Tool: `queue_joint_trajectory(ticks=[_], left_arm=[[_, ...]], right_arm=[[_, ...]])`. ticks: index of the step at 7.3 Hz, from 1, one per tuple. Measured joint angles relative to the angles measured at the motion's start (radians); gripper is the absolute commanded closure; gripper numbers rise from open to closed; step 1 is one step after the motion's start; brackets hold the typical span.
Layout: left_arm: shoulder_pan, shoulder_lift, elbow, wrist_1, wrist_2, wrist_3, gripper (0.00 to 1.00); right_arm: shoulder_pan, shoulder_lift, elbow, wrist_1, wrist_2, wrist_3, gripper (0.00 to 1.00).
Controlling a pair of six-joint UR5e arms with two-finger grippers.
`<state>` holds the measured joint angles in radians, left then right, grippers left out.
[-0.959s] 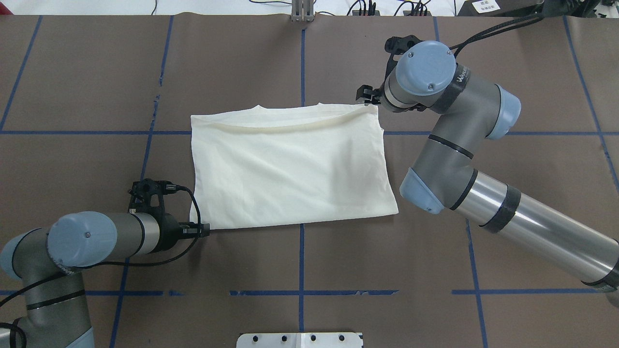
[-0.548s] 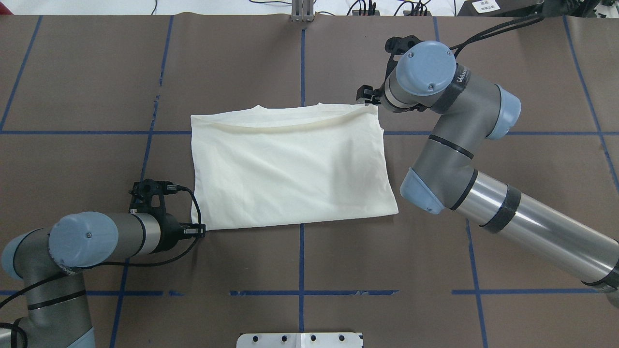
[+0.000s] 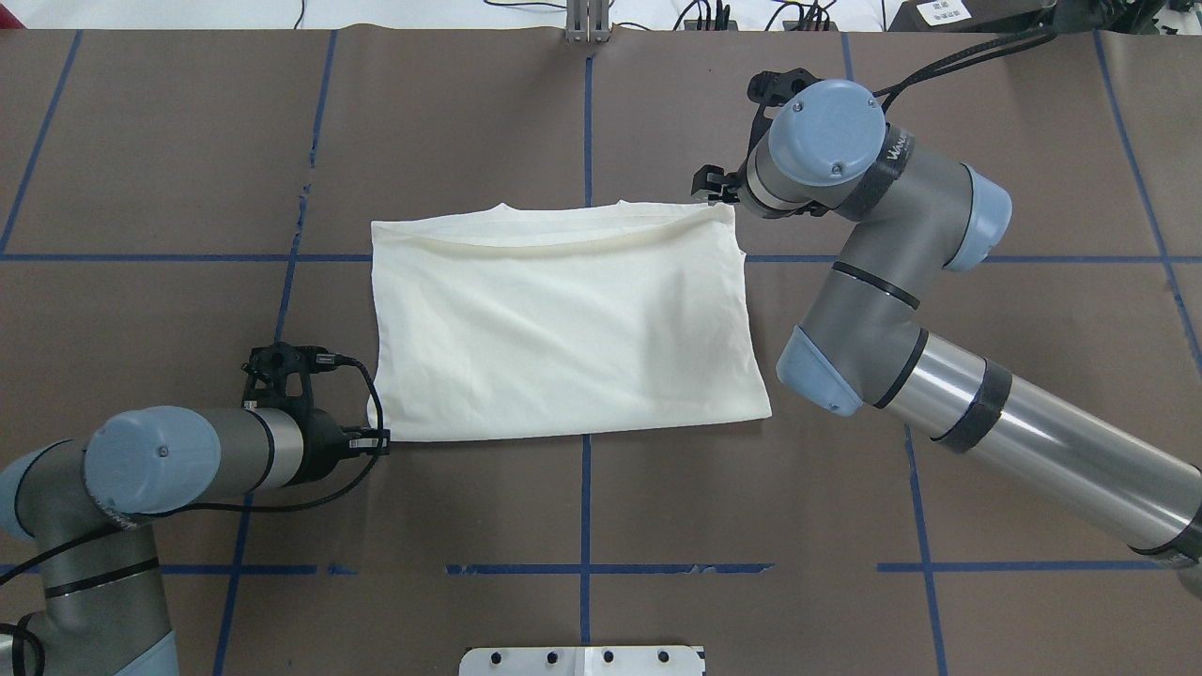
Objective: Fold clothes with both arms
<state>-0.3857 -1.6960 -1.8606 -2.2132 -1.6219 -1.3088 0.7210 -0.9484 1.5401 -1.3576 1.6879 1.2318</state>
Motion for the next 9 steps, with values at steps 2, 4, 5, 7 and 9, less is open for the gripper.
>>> queue_joint_trajectory(ticks=[2, 4, 5, 7, 9], left_arm=[[-0.093, -0.003, 0.027, 0.004, -0.003, 0.115, 1.00], [-0.237, -0.065, 0.146, 0.005, -0.006, 0.271, 1.00], [-0.309, -0.150, 0.255, 0.004, -0.009, 0.338, 1.00], [-0.428, -0.389, 0.551, -0.002, -0.011, 0.448, 1.00], [-0.498, -0.604, 0.842, -0.060, -0.010, 0.512, 0.46]], right_arm=[[0.000, 0.001, 0.000, 0.000, -0.001, -0.001, 0.00], [0.000, 0.003, 0.000, 0.000, -0.002, -0.001, 0.00], [0.000, 0.003, -0.001, 0.000, -0.002, 0.000, 0.00], [0.000, 0.003, 0.000, 0.000, -0.003, 0.004, 0.00], [-0.001, 0.001, 0.011, -0.001, -0.005, 0.012, 0.00]])
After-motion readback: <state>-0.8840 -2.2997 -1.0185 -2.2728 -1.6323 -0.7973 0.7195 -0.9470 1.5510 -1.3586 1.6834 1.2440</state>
